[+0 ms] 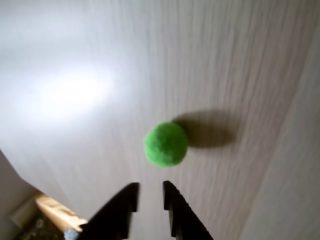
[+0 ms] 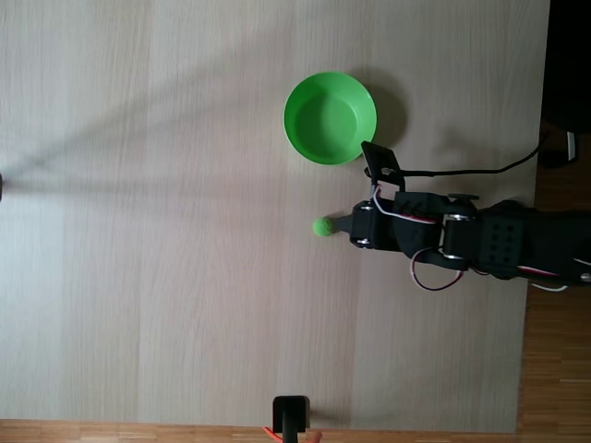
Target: Grasp a green pompom and put it in the green bowl.
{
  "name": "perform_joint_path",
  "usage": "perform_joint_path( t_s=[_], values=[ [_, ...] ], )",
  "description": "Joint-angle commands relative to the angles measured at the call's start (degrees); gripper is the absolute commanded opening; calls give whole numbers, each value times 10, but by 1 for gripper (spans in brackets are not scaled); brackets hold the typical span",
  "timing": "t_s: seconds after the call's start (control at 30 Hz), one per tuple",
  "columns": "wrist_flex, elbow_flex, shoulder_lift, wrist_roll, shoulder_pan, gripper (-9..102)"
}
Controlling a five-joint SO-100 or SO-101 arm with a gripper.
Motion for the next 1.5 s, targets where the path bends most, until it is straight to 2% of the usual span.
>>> perform_joint_path(
  t_s=[0.0, 0.17, 0.87, 1.47],
  values=[
    [-5, -47, -17, -4, -4, 13],
    [-5, -80, -67, -4, -16, 19],
    [4, -107, -200, -4, -21, 19],
    [4, -135, -106, -5, 16, 19]
  ],
)
